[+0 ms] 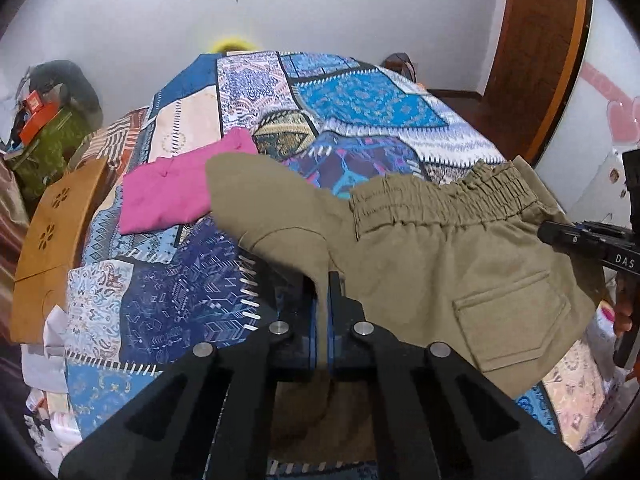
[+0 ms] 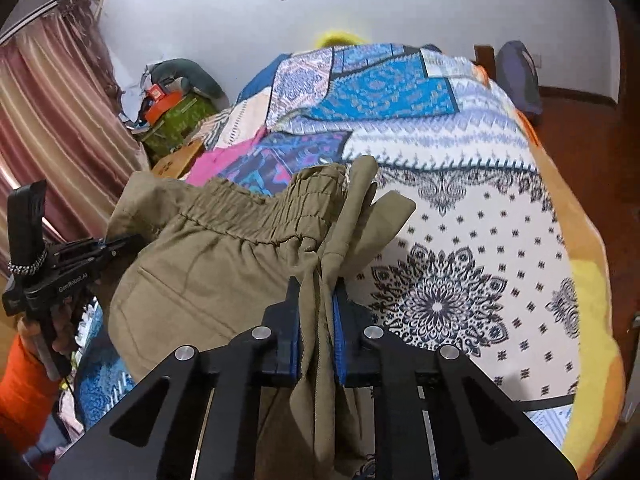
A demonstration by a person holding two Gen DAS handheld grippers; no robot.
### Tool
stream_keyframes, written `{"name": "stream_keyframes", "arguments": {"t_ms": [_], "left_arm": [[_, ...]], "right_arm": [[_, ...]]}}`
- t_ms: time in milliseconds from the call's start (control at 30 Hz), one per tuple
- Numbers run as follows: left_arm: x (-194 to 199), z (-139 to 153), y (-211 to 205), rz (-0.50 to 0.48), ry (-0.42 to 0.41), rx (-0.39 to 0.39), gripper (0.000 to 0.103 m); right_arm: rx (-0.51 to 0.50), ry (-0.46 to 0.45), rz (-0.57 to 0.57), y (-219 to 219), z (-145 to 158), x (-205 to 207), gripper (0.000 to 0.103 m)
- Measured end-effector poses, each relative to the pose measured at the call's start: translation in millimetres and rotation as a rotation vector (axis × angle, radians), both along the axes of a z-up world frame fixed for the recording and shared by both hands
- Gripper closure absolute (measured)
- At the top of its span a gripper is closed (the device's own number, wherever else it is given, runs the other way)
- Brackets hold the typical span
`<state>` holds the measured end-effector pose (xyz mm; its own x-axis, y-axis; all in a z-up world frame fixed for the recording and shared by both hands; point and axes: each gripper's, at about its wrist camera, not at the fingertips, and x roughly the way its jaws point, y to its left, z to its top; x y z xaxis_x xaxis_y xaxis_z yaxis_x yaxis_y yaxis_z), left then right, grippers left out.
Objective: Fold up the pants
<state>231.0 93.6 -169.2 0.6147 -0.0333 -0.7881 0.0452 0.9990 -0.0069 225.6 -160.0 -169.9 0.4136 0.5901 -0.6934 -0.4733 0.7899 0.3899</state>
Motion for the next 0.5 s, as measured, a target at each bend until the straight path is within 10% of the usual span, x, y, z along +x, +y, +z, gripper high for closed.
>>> {"name": "stream_keyframes", "arguments": {"t_ms": [500], "left_arm": [[-7.5,61.1,11.5,0.030,-0.125,-0.016,0.100]], "right_arm": [[-0.008,-0.130,0.041,20.0,52.0,3.6,0.093]]}}
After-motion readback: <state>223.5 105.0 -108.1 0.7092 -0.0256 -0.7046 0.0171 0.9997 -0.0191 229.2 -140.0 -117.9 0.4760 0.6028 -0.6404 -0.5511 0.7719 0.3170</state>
